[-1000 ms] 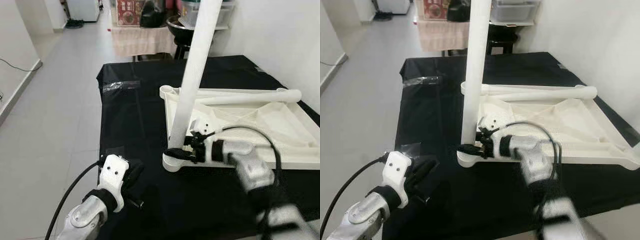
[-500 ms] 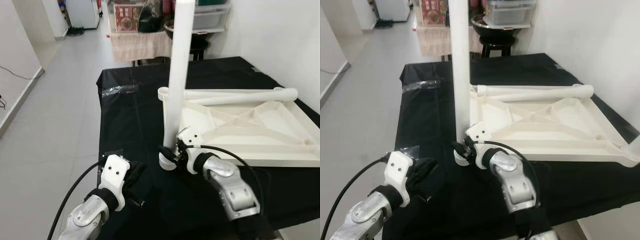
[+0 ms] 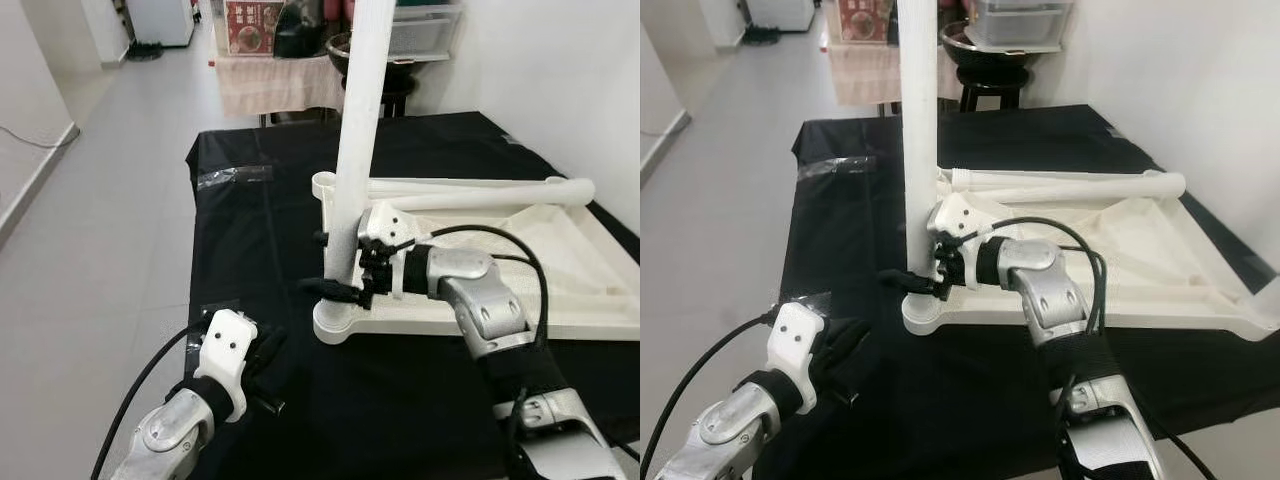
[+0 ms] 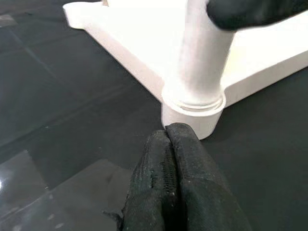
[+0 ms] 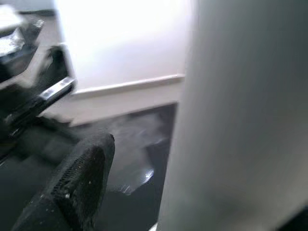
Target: Building children table
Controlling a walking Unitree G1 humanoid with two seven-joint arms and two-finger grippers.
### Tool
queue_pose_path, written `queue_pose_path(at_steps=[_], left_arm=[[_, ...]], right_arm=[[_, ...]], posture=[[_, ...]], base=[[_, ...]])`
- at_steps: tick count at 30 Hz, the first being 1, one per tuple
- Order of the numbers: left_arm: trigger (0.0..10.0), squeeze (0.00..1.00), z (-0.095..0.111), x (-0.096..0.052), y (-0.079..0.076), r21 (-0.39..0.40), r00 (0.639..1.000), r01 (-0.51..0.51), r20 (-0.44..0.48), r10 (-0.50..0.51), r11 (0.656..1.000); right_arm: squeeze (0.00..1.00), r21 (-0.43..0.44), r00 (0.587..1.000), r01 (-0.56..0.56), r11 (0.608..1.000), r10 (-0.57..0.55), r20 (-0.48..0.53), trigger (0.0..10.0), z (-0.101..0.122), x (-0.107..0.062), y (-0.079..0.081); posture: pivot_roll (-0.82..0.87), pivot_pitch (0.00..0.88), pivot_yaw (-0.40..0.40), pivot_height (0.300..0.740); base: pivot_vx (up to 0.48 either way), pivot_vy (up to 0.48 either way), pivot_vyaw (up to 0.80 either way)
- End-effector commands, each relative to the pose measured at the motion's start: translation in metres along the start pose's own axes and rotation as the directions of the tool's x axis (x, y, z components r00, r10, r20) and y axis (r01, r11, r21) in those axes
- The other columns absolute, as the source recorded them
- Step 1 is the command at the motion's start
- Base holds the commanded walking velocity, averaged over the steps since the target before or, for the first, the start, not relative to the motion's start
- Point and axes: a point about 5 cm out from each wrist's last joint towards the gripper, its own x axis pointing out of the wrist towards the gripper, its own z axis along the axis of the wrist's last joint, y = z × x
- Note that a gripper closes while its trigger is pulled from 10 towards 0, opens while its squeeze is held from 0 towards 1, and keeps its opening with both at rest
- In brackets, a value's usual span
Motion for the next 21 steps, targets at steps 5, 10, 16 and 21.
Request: queue_pose_path(at_steps=[5,10,16,21], left_arm=[[10.0,0.0,-0.004,-0.001,-0.001,-0.013,1.0,0.002,-0.009,-0.003,1.0],[10.0,0.0,-0.004,-0.001,-0.001,-0.015,1.0,0.003,-0.01,-0.003,1.0],[10.0,0.0,-0.003,-0.001,-0.002,-0.019,1.0,0.006,-0.007,-0.006,1.0],[10.0,0.0,-0.002,-0.001,-0.002,-0.022,1.0,0.006,-0.004,-0.006,1.0]], right_arm=[[0.0,0.018,0.995,-0.102,0.995,0.102,0.0,0.0,0.004,0.008,-0.006],[0.0,0.028,0.994,-0.113,0.993,0.113,0.003,0.0,0.002,0.006,-0.007],[0.0,0.025,0.996,-0.082,0.996,0.081,0.024,0.0,-0.002,-0.003,-0.007],[0.0,0.029,0.999,0.017,0.999,-0.018,0.031,0.0,-0.008,-0.011,-0.005]], posture=[[0.02,0.039,-0.039,0.74],[0.02,0.039,-0.039,0.74],[0.01,0.051,-0.034,0.74],[0.0,0.058,-0.032,0.74]], base=[[0.0,0.0,0.0],[0.0,0.0,0.0],[0.0,0.0,0.0],[0.0,0.0,0.0]])
